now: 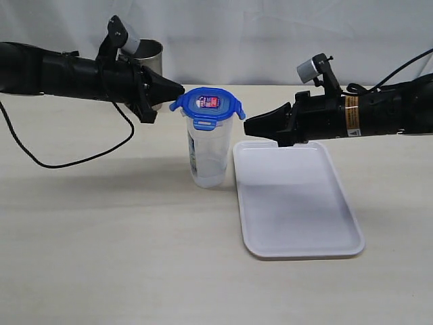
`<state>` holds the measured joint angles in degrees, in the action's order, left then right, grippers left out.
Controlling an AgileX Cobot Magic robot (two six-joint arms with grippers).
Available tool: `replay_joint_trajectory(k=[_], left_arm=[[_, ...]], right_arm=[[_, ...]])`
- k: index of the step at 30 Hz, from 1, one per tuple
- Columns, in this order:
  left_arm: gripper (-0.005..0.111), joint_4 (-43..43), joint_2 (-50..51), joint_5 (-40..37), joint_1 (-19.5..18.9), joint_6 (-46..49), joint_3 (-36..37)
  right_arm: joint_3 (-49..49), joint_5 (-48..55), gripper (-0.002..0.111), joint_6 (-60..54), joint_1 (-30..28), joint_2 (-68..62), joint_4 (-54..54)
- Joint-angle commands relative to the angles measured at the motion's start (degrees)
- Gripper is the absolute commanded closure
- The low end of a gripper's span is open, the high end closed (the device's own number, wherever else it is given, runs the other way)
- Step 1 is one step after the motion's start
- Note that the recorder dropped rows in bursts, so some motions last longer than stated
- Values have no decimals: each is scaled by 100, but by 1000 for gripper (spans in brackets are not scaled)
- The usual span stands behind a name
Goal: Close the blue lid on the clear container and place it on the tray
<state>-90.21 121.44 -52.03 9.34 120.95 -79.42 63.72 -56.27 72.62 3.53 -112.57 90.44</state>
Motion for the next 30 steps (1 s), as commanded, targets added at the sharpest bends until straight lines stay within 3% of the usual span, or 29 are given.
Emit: replay_joint_trajectory(k=[1,12,21,30], left_arm=[[107,91,-19,102,3,174,-23],[107,609,-79,-28,-11,-189,-23],[107,726,-115,-952,-232,-378,-23],[107,900,-115,-992,-232,-550,-13]], right_arm=[[24,-46,104,23,0,11,40],[24,227,104,-40,0,11,-175],[24,227,104,-62,0,11,-228],[24,227,104,-62,0,11,-228]])
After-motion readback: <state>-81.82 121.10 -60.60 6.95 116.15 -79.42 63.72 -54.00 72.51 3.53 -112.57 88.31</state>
